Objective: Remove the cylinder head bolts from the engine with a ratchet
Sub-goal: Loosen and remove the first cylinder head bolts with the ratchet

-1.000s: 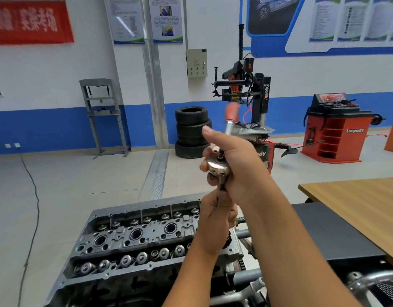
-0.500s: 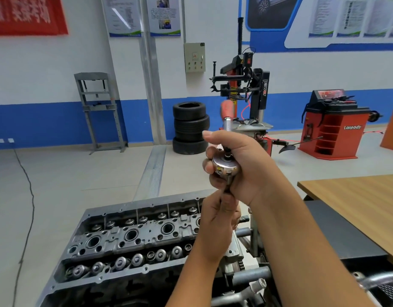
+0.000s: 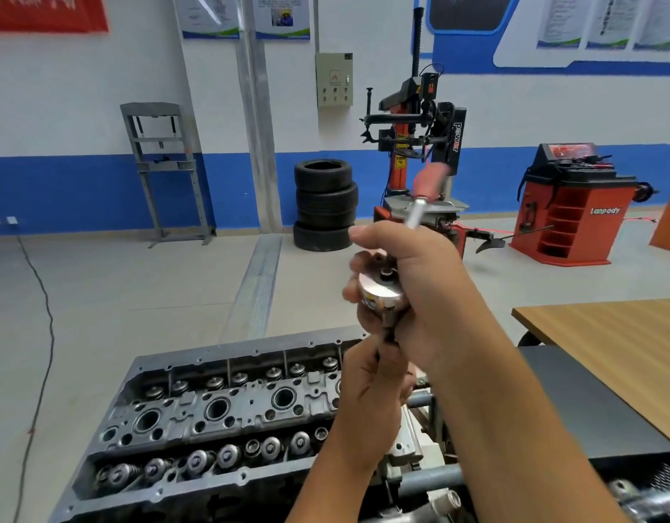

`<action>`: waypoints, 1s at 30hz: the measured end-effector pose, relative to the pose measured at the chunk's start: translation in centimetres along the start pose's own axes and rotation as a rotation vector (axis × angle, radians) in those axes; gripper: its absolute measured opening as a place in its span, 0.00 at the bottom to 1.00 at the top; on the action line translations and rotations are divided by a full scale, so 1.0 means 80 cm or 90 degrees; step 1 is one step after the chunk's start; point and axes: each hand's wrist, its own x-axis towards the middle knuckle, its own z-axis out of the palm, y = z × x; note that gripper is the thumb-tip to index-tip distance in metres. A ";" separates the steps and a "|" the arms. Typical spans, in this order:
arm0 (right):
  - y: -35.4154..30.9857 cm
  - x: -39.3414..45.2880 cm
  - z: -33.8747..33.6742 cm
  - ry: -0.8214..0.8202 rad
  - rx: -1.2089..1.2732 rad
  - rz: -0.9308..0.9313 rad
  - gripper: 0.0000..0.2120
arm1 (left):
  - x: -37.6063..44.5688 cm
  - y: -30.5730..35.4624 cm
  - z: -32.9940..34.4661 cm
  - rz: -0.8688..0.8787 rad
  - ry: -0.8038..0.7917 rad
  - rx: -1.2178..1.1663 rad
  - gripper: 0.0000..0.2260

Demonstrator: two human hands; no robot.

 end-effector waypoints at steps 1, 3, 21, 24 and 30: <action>-0.007 0.002 -0.002 -0.067 -0.005 0.056 0.08 | 0.000 0.002 0.001 -0.005 -0.001 0.005 0.26; -0.010 0.002 -0.005 -0.125 -0.016 0.085 0.09 | -0.001 0.005 0.005 -0.001 0.004 0.010 0.32; 0.000 -0.016 -0.004 0.005 0.050 -0.034 0.06 | -0.006 0.015 0.004 -0.015 -0.022 0.051 0.23; 0.016 -0.020 0.003 0.133 0.115 -0.150 0.10 | -0.005 0.023 -0.002 -0.003 -0.023 0.020 0.22; 0.005 -0.013 -0.005 0.130 0.083 -0.083 0.07 | 0.007 0.045 0.011 0.037 -0.021 -0.034 0.28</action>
